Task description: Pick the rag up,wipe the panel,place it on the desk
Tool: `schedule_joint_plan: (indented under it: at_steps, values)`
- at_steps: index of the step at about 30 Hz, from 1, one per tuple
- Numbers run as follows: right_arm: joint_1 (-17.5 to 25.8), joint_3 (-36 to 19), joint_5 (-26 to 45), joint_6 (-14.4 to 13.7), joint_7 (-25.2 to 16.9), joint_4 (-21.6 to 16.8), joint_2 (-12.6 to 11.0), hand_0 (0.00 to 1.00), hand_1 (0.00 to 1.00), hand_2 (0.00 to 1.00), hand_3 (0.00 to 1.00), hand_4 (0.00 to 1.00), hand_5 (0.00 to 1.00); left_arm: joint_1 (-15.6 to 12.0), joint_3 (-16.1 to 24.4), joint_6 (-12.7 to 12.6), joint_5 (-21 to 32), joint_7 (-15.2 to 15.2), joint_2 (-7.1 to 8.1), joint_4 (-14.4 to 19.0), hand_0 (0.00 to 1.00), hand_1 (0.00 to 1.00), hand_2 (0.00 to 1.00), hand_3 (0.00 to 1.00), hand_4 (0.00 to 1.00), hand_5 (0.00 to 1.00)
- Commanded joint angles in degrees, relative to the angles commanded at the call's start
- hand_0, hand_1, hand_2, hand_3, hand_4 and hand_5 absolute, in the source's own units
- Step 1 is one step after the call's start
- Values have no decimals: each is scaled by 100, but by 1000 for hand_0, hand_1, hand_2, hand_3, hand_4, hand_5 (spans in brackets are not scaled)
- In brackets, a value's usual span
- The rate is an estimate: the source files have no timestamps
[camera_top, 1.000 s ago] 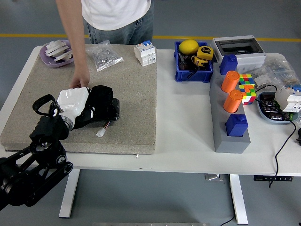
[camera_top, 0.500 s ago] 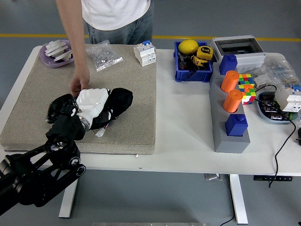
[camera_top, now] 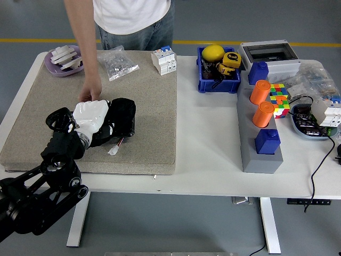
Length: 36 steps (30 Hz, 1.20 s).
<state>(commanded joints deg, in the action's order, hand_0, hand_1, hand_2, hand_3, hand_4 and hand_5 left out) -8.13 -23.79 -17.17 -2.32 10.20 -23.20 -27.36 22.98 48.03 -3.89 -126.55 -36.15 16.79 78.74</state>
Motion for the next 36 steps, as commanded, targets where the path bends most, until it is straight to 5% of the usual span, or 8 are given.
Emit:
schedule_joint_plan:
  at_steps: [36]
  values:
    - [31, -21, -13, 4, 25, -10, -12, 743, 545, 661, 626, 998, 617, -580, 1749, 22, -345, -70, 412, -638, 227, 175, 534, 516, 131, 2]
